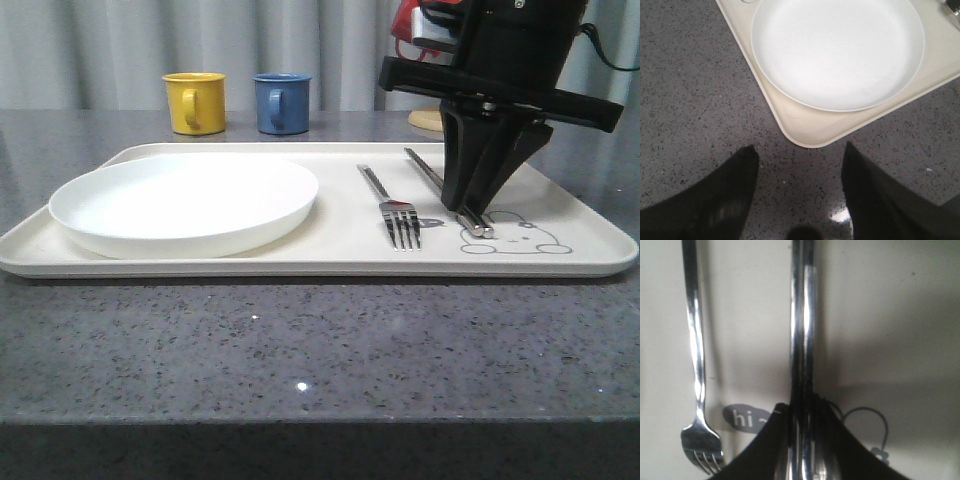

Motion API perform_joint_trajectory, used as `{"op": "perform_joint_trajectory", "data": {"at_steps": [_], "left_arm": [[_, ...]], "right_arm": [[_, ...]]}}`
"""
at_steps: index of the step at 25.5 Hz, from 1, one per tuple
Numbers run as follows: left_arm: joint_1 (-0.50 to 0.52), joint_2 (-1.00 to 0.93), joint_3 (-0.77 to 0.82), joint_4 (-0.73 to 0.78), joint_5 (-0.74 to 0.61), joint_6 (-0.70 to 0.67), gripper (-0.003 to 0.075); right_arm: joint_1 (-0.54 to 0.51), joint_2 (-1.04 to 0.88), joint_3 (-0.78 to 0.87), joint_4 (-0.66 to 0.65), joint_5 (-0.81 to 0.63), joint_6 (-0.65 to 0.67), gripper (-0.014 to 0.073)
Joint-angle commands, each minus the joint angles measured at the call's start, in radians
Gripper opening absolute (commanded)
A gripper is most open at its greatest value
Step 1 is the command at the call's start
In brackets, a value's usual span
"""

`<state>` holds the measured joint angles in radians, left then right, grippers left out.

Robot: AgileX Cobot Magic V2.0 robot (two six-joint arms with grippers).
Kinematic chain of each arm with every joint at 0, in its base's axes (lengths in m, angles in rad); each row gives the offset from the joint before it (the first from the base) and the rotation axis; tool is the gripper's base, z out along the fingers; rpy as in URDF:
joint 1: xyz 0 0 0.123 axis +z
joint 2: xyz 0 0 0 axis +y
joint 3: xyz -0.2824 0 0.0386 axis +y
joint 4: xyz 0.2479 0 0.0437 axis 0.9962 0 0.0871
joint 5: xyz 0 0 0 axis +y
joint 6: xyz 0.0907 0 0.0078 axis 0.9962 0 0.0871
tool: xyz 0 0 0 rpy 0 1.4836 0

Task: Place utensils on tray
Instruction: 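Lay the chopsticks on the tray beside the fork and release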

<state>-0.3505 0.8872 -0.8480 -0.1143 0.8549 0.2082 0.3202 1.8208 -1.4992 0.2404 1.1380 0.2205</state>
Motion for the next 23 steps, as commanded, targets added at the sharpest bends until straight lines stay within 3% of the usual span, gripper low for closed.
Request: {"op": "perform_joint_trajectory", "data": {"at_steps": [1, 7, 15, 23], "left_arm": [[-0.007, -0.005, -0.026, -0.009, -0.059, -0.011, 0.0370], [-0.007, -0.005, -0.026, -0.009, -0.059, -0.011, 0.0370], [-0.007, -0.005, -0.026, -0.009, -0.059, -0.011, 0.0370], [-0.007, -0.005, -0.026, -0.009, -0.059, -0.011, 0.0370]], "right_arm": [[0.000, -0.045, -0.031, 0.018, -0.015, 0.000, 0.0148], [0.000, -0.047, -0.031, 0.016, -0.019, -0.001, 0.0243], [0.000, -0.091, -0.031, -0.021, -0.013, -0.075, 0.0245], [-0.025, -0.213, -0.030, -0.203, 0.014, -0.111, 0.0245]]}}
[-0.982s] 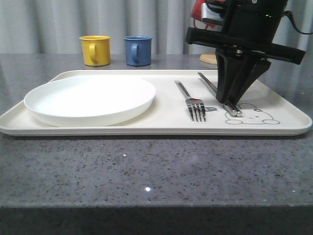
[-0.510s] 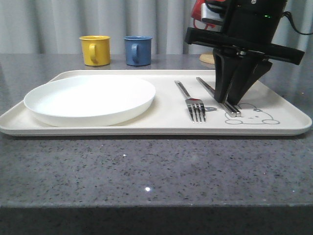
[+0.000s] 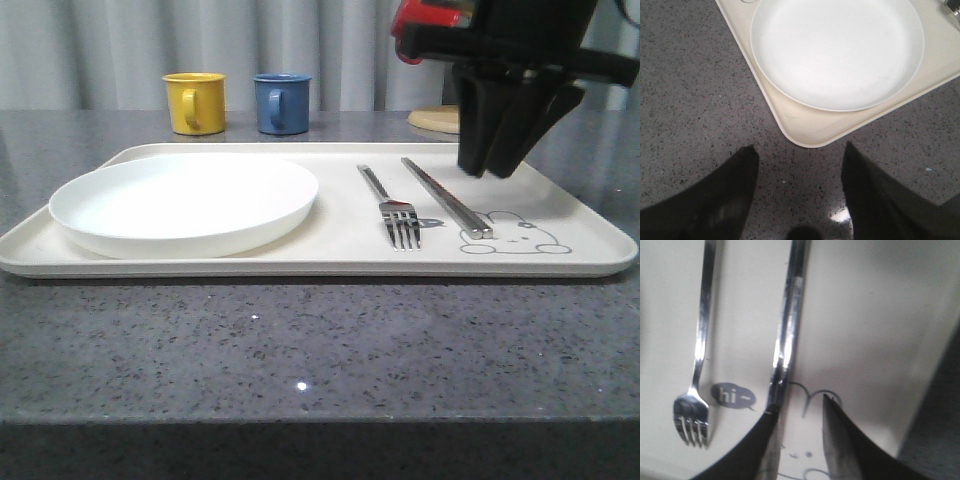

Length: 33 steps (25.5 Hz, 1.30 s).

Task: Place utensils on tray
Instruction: 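Lay the chopsticks on the tray beside the fork and release, then grasp the steel spoon on the table with the right gripper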

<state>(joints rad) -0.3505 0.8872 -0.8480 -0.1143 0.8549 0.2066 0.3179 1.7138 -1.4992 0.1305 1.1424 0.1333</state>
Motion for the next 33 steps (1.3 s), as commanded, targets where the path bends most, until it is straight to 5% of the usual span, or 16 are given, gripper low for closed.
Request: {"op": "perform_joint_trajectory", "data": {"at_steps": [1, 19, 33], "left_arm": [[-0.007, -0.005, -0.026, -0.009, -0.059, -0.009, 0.0370], [-0.007, -0.005, -0.026, -0.009, -0.059, -0.009, 0.0370], [-0.007, -0.005, -0.026, -0.009, -0.059, -0.009, 0.0370]], "right_arm": [[-0.032, -0.119, -0.029, -0.115, 0.011, -0.024, 0.0245], [-0.410, -0.117, -0.028, -0.223, 0.115, -0.166, 0.0245], [-0.471, 0.010, -0.028, -0.212, 0.090, -0.174, 0.0245]]}}
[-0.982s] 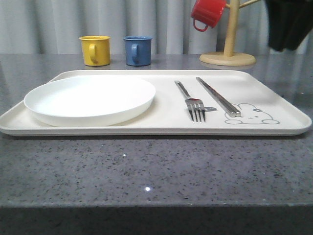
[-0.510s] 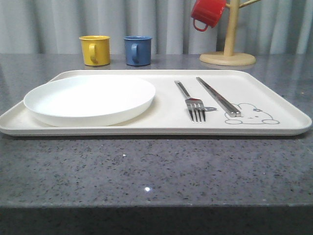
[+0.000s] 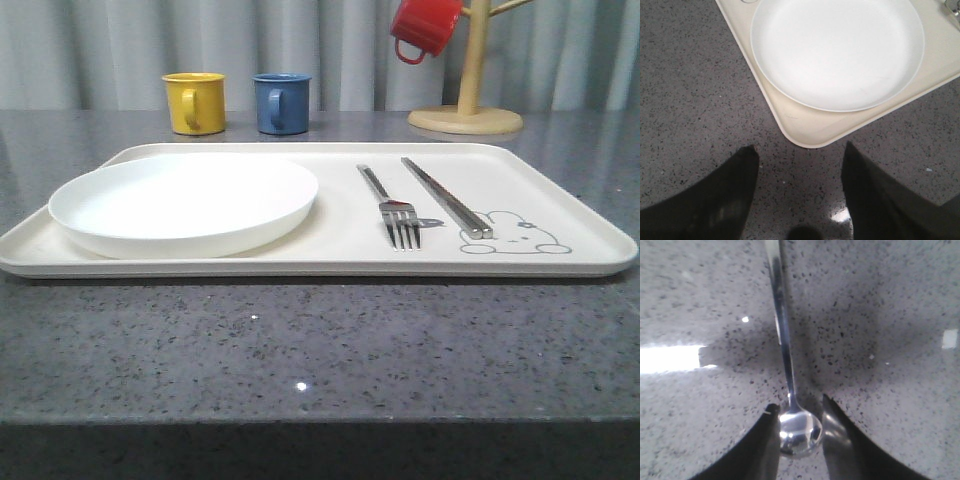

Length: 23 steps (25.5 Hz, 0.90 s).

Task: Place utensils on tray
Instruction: 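Grasp the steel spoon on the table with the right gripper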

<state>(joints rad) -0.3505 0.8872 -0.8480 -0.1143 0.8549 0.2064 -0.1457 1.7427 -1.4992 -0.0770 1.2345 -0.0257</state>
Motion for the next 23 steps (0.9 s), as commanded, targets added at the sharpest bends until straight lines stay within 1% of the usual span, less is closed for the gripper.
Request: {"op": "perform_joint_trajectory", "data": {"at_steps": [1, 11, 23], "left_arm": [[-0.007, -0.005, -0.026, -0.009, -0.059, -0.009, 0.0370], [-0.007, -0.005, -0.026, -0.009, -0.059, -0.009, 0.0370], [-0.007, -0.005, -0.026, -0.009, -0.059, -0.009, 0.0370]], "right_arm": [[-0.008, -0.012, -0.028, -0.004, -0.007, -0.017, 0.0245], [-0.008, 0.034, -0.028, 0.010, -0.066, -0.019, 0.0245], [-0.008, 0.068, -0.030, 0.011, -0.080, -0.022, 0.0238]]}}
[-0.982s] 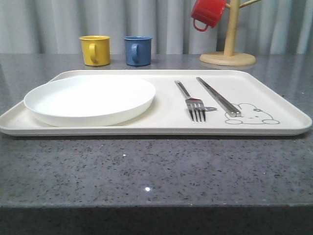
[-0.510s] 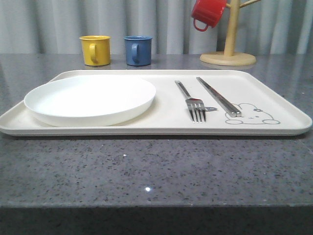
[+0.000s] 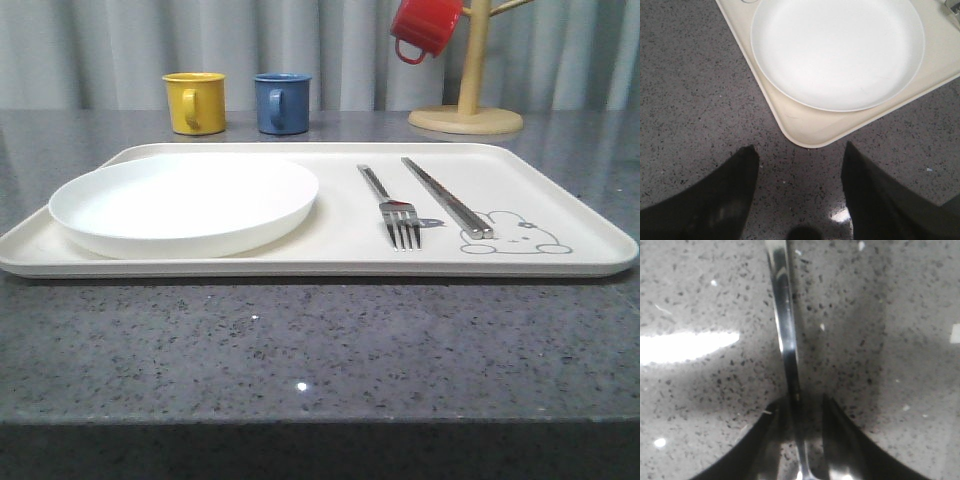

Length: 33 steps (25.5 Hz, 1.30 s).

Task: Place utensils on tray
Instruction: 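Grasp the steel spoon on the table with the right gripper, then lay the spoon on the tray beside the chopsticks and release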

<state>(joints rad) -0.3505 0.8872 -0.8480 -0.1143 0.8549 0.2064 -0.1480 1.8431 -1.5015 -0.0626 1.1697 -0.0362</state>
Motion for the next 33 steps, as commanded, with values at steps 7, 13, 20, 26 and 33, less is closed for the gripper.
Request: {"op": "perform_joint_trajectory", "data": {"at_steps": [7, 13, 20, 26, 33], "left_arm": [[-0.007, -0.005, -0.026, -0.009, -0.059, -0.009, 0.0370], [-0.007, -0.005, -0.026, -0.009, -0.059, -0.009, 0.0370], [-0.007, -0.005, -0.026, -0.009, -0.059, -0.009, 0.0370], [-0.007, -0.005, -0.026, -0.009, -0.059, -0.009, 0.0370], [-0.007, -0.005, -0.026, -0.009, -0.059, -0.009, 0.0370]], "right_arm": [[-0.005, -0.033, -0.029, 0.000, -0.011, -0.012, -0.0006], [0.011, -0.092, -0.030, 0.069, 0.021, -0.012, -0.0029], [0.148, -0.199, -0.030, 0.229, 0.084, -0.012, -0.0028], [0.285, -0.173, -0.029, 0.343, 0.022, 0.004, -0.0026], [0.327, -0.096, -0.029, 0.348, -0.065, 0.127, -0.0026]]}}
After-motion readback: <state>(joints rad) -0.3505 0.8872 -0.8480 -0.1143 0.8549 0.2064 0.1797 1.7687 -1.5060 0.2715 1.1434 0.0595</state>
